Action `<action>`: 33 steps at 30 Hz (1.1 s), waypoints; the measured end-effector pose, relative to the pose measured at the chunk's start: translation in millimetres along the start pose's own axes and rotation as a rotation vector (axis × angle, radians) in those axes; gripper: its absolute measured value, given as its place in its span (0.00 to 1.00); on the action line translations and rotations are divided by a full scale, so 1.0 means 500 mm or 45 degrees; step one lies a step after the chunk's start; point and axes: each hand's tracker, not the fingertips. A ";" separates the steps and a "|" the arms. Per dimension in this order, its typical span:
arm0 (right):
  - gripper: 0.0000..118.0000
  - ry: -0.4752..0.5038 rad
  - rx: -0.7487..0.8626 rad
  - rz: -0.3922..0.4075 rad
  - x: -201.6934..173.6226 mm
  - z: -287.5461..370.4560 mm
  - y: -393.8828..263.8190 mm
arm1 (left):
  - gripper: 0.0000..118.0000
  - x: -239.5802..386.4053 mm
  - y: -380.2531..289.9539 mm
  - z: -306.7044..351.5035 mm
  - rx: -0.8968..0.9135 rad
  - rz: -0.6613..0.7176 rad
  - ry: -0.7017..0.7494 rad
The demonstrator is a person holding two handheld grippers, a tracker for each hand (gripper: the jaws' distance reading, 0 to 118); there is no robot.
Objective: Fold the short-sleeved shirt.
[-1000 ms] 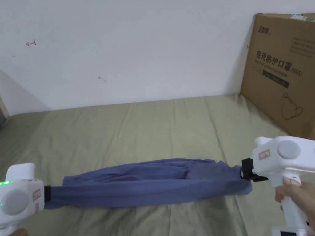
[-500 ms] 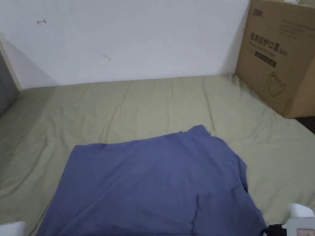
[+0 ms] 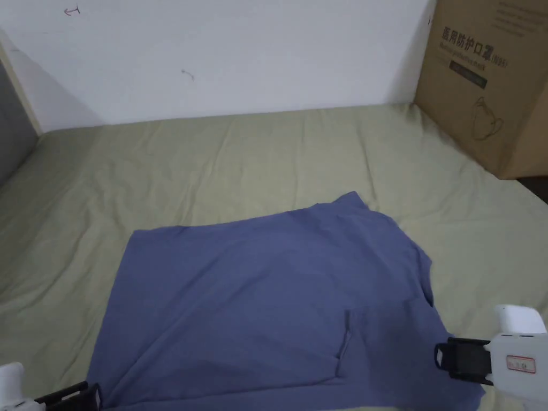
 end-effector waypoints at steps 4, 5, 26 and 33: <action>0.29 0.076 0.167 0.102 -0.043 0.094 0.003 | 0.13 -0.011 -0.004 0.070 0.053 0.028 -0.097; 0.08 0.065 0.202 0.105 -0.054 0.110 -0.002 | 0.01 -0.011 -0.008 0.079 0.065 0.033 -0.103; 0.01 0.073 -0.006 -0.108 0.021 0.031 -0.090 | 0.05 -0.017 -0.079 -0.114 -0.263 -0.113 -0.068; 0.73 0.018 -0.081 0.021 0.020 -0.032 -0.070 | 0.04 -0.018 -0.057 -0.087 -0.211 -0.100 -0.051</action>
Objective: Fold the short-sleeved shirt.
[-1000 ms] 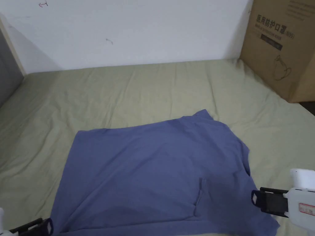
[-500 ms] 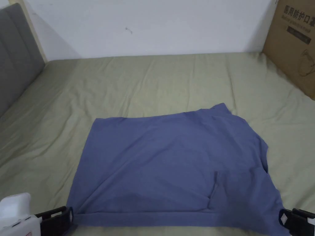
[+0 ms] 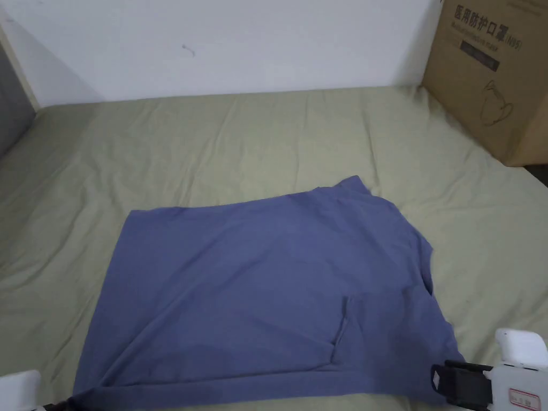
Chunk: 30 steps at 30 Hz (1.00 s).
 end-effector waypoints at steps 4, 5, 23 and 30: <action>0.05 0.073 -0.103 0.006 0.005 -0.057 0.008 | 0.04 0.004 0.004 0.010 0.021 -0.016 0.011; 0.04 0.049 -0.103 0.019 -0.001 -0.060 0.008 | 0.04 0.003 0.005 0.010 0.018 -0.015 0.008; 0.04 0.119 0.052 -0.119 0.019 0.003 0.121 | 0.04 0.020 0.104 0.049 0.130 -0.034 -0.001; 0.04 0.119 0.133 -0.224 0.029 -0.049 0.288 | 0.04 0.022 0.242 -0.020 0.142 0.006 0.027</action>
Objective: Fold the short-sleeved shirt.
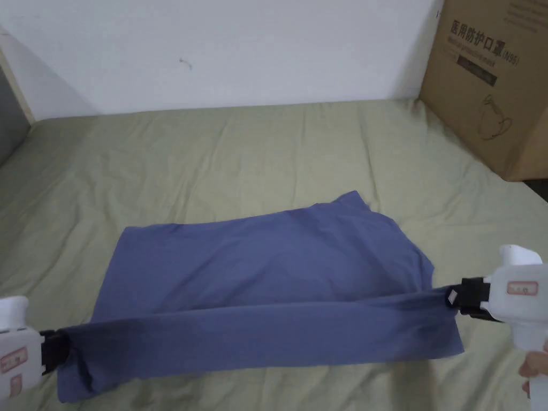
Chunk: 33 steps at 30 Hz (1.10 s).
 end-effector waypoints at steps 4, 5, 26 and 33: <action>0.04 -0.074 -0.070 0.021 -0.018 -0.112 0.053 | 0.04 0.031 0.056 -0.089 -0.055 -0.148 0.057; 0.04 -0.112 -0.104 -0.004 -0.020 -0.138 0.059 | 0.05 0.037 0.064 -0.109 -0.065 -0.172 0.080; 0.00 0.024 0.048 0.171 -0.078 0.067 -0.097 | 0.01 -0.018 -0.102 0.053 -0.014 0.083 -0.054; 0.00 0.055 -0.055 0.149 -0.093 0.021 -0.142 | 1.00 -0.034 -0.063 -0.059 -0.033 0.147 -0.070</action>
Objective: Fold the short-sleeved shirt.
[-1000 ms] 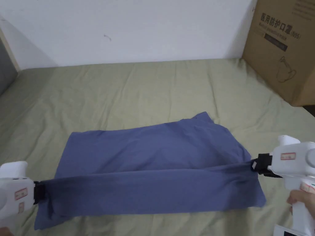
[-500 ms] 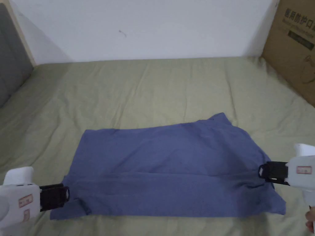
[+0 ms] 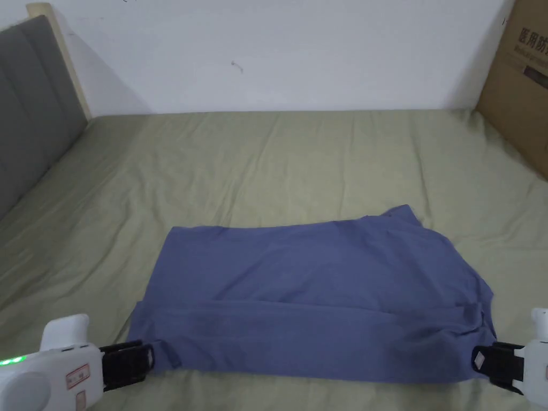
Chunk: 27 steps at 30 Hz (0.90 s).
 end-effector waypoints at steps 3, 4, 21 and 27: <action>0.00 0.001 -0.014 0.006 -0.004 -0.014 -0.008 | 0.94 0.005 0.013 -0.063 -0.029 -0.018 0.049; 0.00 -0.003 -0.024 0.004 -0.003 -0.019 -0.009 | 0.87 0.006 0.010 -0.093 -0.086 -0.051 0.085; 0.51 -0.221 -0.247 -0.149 0.085 -0.206 0.029 | 0.06 0.042 0.022 -0.097 -0.155 -0.187 0.101; 0.10 -0.204 -0.200 -0.067 0.067 -0.180 0.053 | 0.06 0.022 0.035 -0.066 -0.155 -0.142 0.028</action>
